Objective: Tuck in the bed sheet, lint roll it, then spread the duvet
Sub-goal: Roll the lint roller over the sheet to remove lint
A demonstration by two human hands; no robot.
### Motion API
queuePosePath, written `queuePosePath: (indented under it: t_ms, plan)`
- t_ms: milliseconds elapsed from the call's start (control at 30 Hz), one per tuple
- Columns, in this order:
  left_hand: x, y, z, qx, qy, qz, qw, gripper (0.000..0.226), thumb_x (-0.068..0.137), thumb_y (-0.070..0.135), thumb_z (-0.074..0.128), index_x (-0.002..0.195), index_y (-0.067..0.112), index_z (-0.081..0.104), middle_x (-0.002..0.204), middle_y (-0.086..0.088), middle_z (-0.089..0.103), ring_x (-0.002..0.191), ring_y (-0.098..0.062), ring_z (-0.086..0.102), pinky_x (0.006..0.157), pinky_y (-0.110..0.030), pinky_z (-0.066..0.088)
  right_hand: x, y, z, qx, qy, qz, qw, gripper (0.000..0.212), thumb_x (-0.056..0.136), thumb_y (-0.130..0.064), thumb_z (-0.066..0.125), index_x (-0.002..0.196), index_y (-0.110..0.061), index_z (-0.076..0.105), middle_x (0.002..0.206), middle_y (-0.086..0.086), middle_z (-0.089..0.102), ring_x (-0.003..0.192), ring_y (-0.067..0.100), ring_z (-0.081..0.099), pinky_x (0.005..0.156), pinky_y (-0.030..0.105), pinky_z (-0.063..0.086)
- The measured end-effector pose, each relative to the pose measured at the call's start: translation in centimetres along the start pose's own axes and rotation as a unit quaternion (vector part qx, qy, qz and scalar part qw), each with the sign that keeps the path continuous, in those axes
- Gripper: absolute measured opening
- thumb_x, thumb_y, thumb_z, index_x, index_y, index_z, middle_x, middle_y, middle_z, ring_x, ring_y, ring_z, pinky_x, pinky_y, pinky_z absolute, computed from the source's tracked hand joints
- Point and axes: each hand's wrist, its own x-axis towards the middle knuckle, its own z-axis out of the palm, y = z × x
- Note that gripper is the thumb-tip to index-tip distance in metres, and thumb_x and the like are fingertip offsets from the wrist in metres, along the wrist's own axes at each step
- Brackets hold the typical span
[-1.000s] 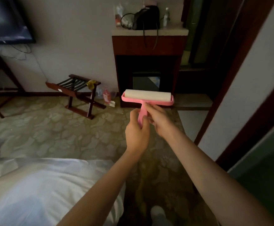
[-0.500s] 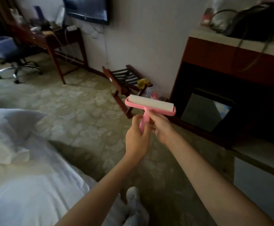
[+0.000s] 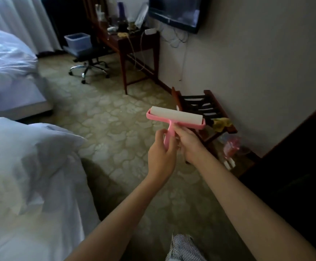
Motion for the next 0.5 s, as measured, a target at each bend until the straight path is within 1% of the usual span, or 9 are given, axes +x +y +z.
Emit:
queuePosePath:
  t_ms: [33,67,133,167,233,300,367,433,500]
  plan:
    - [2.0,-0.8,0.1,0.004,0.011,-0.01,1.0,0.02,0.097,0.034,0.046,0.111,0.021,0.051,0.074,0.011,0.061,0.067,0.005,0.058,0.057,-0.011,0.041,2.3,-0.1,0.8,-0.004,-0.017,0.005,1.0,0.024,0.097,-0.023,0.051,0.117,-0.012,0.058,0.078,-0.001,0.058,0.069,0.012,0.054,0.066,0.025,0.037]
    - [4.1,-1.6,0.3,0.007,0.025,-0.016,1.0,0.02,0.097,0.035,0.045,0.112,0.022,0.051,0.076,0.01,0.063,0.069,0.002,0.06,0.061,-0.015,0.044,4.7,-0.3,1.4,-0.01,-0.037,0.01,0.999,0.022,0.097,-0.023,0.05,0.114,-0.013,0.059,0.077,-0.001,0.058,0.067,0.011,0.053,0.063,0.024,0.033]
    - [8.7,-3.1,0.6,0.024,0.054,-0.02,0.998,0.023,0.097,0.038,0.043,0.112,0.022,0.05,0.076,0.007,0.065,0.067,-0.006,0.061,0.062,-0.027,0.048,9.9,-0.9,3.1,-0.02,-0.079,0.018,0.997,0.01,0.097,-0.023,0.05,0.098,-0.019,0.06,0.075,-0.001,0.058,0.066,0.011,0.053,0.062,0.024,0.031]
    - [11.1,-3.7,0.6,0.034,0.071,-0.024,0.997,0.023,0.098,0.037,0.043,0.113,0.021,0.05,0.073,0.008,0.063,0.064,-0.006,0.059,0.059,-0.026,0.047,12.6,-1.4,4.0,-0.024,-0.096,0.02,0.995,0.009,0.097,-0.022,0.051,0.093,-0.021,0.059,0.074,-0.001,0.058,0.067,0.011,0.053,0.063,0.024,0.031]
    - [16.2,-4.8,0.6,0.043,0.106,-0.035,0.993,0.022,0.098,0.034,0.043,0.114,0.02,0.05,0.072,0.009,0.061,0.061,-0.003,0.057,0.054,-0.018,0.042,17.8,-2.6,6.3,-0.032,-0.135,0.023,0.99,0.009,0.096,-0.023,0.052,0.091,-0.021,0.058,0.074,-0.002,0.059,0.068,0.011,0.054,0.067,0.025,0.034]
    - [21.4,-5.4,0.0,0.035,0.148,-0.047,0.987,0.022,0.099,0.033,0.042,0.115,0.02,0.05,0.08,0.005,0.066,0.068,-0.006,0.061,0.056,-0.016,0.044,23.1,-4.1,9.3,-0.053,-0.182,0.037,0.981,0.009,0.095,-0.025,0.053,0.089,-0.021,0.059,0.075,-0.004,0.061,0.07,0.011,0.055,0.074,0.027,0.035]
    - [24.9,-5.7,-0.8,0.023,0.176,-0.057,0.982,0.023,0.099,0.033,0.041,0.115,0.02,0.05,0.085,0.004,0.067,0.071,-0.006,0.062,0.058,-0.015,0.045,26.5,-5.1,11.7,-0.068,-0.21,0.042,0.974,0.01,0.095,-0.025,0.053,0.087,-0.022,0.059,0.074,-0.005,0.061,0.07,0.011,0.055,0.075,0.028,0.034]
    - [28.6,-6.4,-2.1,0.015,0.214,-0.076,0.974,0.021,0.1,0.034,0.039,0.112,0.021,0.05,0.086,0.004,0.065,0.074,-0.006,0.062,0.062,-0.018,0.047,29.8,-6.1,15.1,-0.092,-0.246,0.064,0.963,0.012,0.095,-0.027,0.052,0.086,-0.023,0.058,0.071,-0.007,0.062,0.071,0.011,0.056,0.077,0.03,0.036]
    - [32.0,-7.5,-3.9,0.008,0.247,-0.092,0.965,0.016,0.1,0.036,0.039,0.104,0.026,0.05,0.082,0.007,0.064,0.071,-0.004,0.061,0.062,-0.022,0.046,32.6,-6.4,18.5,-0.099,-0.282,0.097,0.949,0.014,0.096,-0.029,0.051,0.086,-0.023,0.057,0.065,-0.01,0.064,0.072,0.011,0.057,0.08,0.032,0.038]
